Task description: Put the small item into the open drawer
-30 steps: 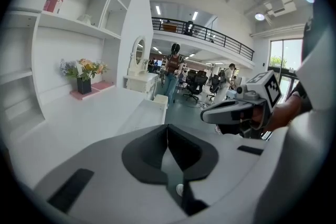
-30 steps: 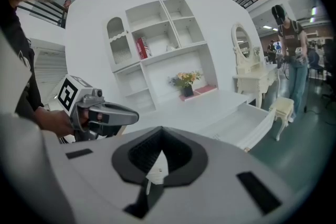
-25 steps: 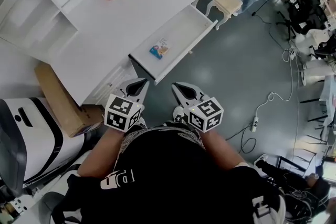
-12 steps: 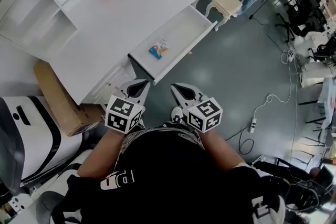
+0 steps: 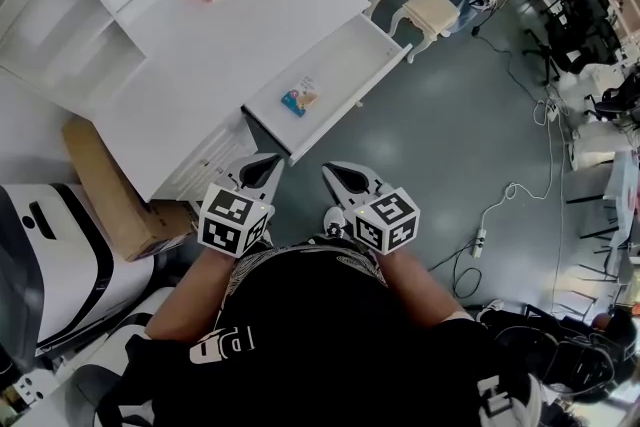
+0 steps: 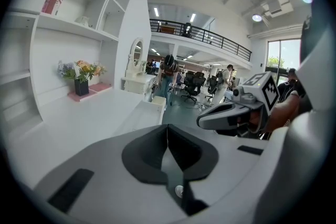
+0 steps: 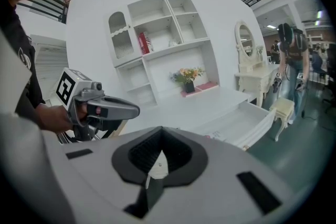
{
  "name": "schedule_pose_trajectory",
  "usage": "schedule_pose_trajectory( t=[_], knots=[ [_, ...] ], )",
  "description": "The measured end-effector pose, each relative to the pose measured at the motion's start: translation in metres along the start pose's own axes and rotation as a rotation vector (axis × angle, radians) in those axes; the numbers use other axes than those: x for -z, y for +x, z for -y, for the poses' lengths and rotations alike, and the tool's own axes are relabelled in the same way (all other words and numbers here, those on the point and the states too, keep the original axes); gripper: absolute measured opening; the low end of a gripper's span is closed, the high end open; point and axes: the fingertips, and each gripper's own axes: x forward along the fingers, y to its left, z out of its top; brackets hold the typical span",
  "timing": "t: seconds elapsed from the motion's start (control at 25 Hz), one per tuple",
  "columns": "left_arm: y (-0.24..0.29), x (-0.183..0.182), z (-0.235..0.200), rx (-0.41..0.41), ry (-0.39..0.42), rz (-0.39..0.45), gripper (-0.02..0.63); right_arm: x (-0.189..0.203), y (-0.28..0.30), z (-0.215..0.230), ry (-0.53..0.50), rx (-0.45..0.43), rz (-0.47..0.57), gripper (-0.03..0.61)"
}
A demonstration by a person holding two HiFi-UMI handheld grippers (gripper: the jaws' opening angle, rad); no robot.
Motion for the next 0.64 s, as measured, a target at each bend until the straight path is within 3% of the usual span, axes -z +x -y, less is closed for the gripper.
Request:
schedule_pose_trajectory(
  t=[0.64],
  knots=[
    [0.0003,-0.0004,-0.0017,-0.002,0.009,0.004,0.016,0.0007,0.0023,0.0001,-0.008,0.0,0.0,0.006]
  ],
)
